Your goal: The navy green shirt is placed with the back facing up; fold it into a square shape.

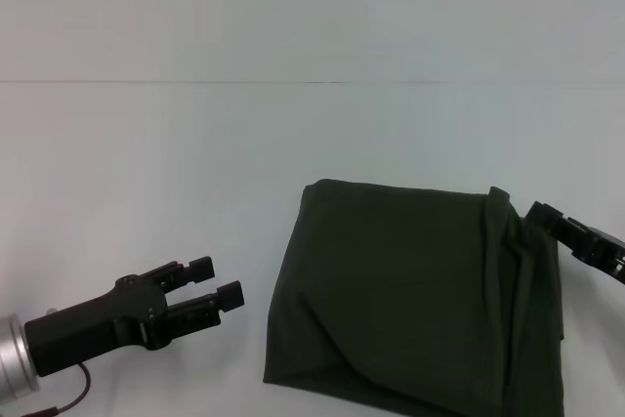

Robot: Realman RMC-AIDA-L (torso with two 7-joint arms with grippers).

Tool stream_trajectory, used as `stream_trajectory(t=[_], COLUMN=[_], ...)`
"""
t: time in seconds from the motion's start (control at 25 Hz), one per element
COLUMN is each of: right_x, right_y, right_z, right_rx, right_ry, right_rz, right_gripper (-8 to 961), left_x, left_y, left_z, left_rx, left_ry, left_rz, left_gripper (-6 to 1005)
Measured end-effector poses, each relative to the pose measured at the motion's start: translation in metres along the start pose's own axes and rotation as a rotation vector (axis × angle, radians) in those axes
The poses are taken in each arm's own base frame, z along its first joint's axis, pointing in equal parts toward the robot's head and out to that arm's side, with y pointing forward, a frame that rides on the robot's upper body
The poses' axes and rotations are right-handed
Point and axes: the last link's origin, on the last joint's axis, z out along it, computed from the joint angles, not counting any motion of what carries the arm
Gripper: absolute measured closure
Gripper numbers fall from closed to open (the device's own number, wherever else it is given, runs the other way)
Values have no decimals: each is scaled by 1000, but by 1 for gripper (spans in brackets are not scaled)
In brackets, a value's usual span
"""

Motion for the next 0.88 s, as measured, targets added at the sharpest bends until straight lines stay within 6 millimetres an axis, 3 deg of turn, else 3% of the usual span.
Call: stream_trajectory(t=[0.2,0.48,0.64,0.88], right_x=[-1,13,20,21], right_y=[9,46,45,34], right_z=[-5,16,28,30], right_rx=[-69,-296,-271,-194], right_ry=[-14,92,129,131], right_rz=[-37,-221,-223,-217], right_gripper=[726,448,334,213], left_x=[2,2,1,1], left_y=[0,0,0,1], left_z=[2,4,3,3], left_rx=[-4,-7,-5,-4], left_ry=[0,4,6,7], left_rz=[1,0,-2,-3], left_gripper=[171,171,172,172])
